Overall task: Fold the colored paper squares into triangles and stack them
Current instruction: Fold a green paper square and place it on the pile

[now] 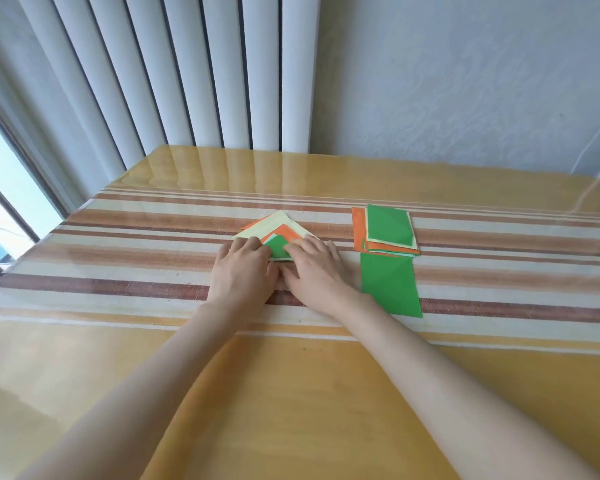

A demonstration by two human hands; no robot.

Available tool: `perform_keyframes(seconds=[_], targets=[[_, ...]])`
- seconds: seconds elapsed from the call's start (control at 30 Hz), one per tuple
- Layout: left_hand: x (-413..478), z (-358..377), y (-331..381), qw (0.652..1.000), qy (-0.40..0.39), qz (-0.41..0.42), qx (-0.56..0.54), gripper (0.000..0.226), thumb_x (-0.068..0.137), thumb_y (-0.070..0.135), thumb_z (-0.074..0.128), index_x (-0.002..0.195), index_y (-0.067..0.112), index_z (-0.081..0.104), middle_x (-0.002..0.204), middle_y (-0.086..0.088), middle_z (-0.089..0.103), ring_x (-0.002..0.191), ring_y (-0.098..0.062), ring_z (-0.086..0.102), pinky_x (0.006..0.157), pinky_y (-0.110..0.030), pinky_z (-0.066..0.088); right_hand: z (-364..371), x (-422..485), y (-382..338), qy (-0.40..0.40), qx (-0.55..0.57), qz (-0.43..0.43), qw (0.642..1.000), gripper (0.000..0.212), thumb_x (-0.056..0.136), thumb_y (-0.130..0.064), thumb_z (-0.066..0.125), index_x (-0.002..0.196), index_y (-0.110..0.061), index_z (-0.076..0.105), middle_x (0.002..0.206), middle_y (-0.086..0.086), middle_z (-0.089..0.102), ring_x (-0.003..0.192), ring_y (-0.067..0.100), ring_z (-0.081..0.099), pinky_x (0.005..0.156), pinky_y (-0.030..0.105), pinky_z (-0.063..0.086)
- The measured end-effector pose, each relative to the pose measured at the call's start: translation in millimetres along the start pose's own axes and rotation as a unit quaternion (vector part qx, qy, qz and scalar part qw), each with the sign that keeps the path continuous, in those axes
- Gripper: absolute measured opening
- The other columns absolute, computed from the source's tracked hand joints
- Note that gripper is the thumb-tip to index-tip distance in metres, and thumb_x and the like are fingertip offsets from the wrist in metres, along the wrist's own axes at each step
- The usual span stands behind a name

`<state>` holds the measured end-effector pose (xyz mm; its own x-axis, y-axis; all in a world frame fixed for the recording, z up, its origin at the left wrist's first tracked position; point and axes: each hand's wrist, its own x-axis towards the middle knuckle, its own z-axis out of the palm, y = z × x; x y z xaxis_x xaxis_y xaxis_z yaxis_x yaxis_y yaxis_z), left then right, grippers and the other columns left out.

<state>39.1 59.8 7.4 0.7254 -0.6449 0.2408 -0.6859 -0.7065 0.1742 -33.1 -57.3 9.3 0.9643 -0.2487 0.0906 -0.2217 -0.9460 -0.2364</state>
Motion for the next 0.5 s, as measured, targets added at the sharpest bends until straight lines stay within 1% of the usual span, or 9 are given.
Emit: perform_keyframes(seconds=[0.07,0.1,0.13,0.2,0.27,0.3,0.37,0.43,0.5], targets=[[2,-7,1,0.999,-0.013,-0.03,-0.019,0.034,0.095,0.025,0.043,0.117,0.011,0.064,0.123,-0.004,0.056,0.121,-0.026,0.04,0.1,-0.035,0.027,-3,-15,9,-0.026,0.047,0.01,0.998,0.054,0.101,-0.039,0.037,0.151,-0.023,0.024,0.16,0.001,0.014,0.147,0.021,0.004,0.118,0.045,0.004],[1,-9,2,0.999,0.002,-0.042,-0.034,0.033,0.094,0.023,0.045,0.119,0.011,0.063,0.127,-0.005,0.053,0.121,-0.026,0.038,0.099,-0.036,0.027,-6,-24,15,-0.01,0.064,0.009,0.998,0.055,0.101,-0.036,0.04,0.152,-0.024,0.022,0.16,0.001,0.012,0.147,0.021,0.003,0.118,0.044,0.003],[0,-13,4,0.998,0.026,-0.046,-0.043,0.033,0.093,0.021,0.047,0.12,0.009,0.062,0.128,-0.006,0.051,0.119,-0.027,0.039,0.098,-0.036,0.028,-11,-33,22,0.014,0.079,0.008,0.997,0.055,0.1,-0.031,0.043,0.151,-0.024,0.024,0.159,0.002,0.015,0.146,0.021,0.005,0.119,0.041,0.004],[-5,-20,15,0.995,0.075,-0.03,-0.052,0.031,0.091,0.018,0.051,0.118,0.006,0.061,0.124,-0.009,0.05,0.111,-0.03,0.042,0.093,-0.039,0.031,-24,-53,38,0.063,0.097,0.012,0.993,0.048,0.099,-0.027,0.048,0.146,-0.019,0.038,0.156,0.003,0.025,0.144,0.02,0.014,0.118,0.035,0.009],[-18,-20,30,0.991,0.107,0.034,-0.07,0.024,0.087,0.013,0.054,0.107,0.004,0.063,0.112,-0.013,0.055,0.1,-0.035,0.047,0.085,-0.043,0.036,-39,-74,57,0.087,0.099,0.026,0.991,0.044,0.098,-0.029,0.052,0.14,-0.016,0.047,0.153,0.001,0.032,0.141,0.019,0.024,0.115,0.032,0.015],[-25,-20,38,0.988,0.119,0.068,-0.076,0.022,0.083,0.013,0.053,0.101,0.005,0.064,0.105,-0.013,0.056,0.094,-0.036,0.049,0.08,-0.044,0.039,-45,-85,67,0.084,0.094,0.035,0.991,0.046,0.097,-0.032,0.054,0.14,-0.016,0.047,0.153,-0.001,0.032,0.14,0.018,0.027,0.115,0.032,0.018],[-41,-17,52,0.983,0.125,0.107,-0.082,0.026,0.079,0.019,0.049,0.095,0.008,0.066,0.098,-0.01,0.057,0.085,-0.034,0.052,0.072,-0.04,0.041,-52,-107,84,0.038,0.079,0.06,0.994,0.058,0.095,-0.044,0.051,0.145,-0.018,0.039,0.156,-0.004,0.025,0.142,0.017,0.023,0.118,0.035,0.016],[-53,-12,63,0.98,0.111,0.128,-0.108,0.033,0.081,0.025,0.041,0.095,0.011,0.067,0.096,-0.006,0.057,0.083,-0.028,0.051,0.07,-0.035,0.04,-53,-125,95,-0.031,0.064,0.079,0.994,0.067,0.094,-0.057,0.039,0.151,-0.023,0.027,0.159,-0.008,0.015,0.146,0.012,0.012,0.12,0.036,0.005],[-62,-9,71,0.975,0.095,0.141,-0.144,0.036,0.083,0.027,0.038,0.098,0.012,0.066,0.098,-0.003,0.056,0.086,-0.023,0.049,0.071,-0.032,0.038,-52,-138,99,-0.065,0.044,0.073,0.994,0.071,0.091,-0.063,0.027,0.152,-0.026,0.022,0.16,-0.009,0.009,0.146,0.005,0.005,0.117,0.031,-0.006]])
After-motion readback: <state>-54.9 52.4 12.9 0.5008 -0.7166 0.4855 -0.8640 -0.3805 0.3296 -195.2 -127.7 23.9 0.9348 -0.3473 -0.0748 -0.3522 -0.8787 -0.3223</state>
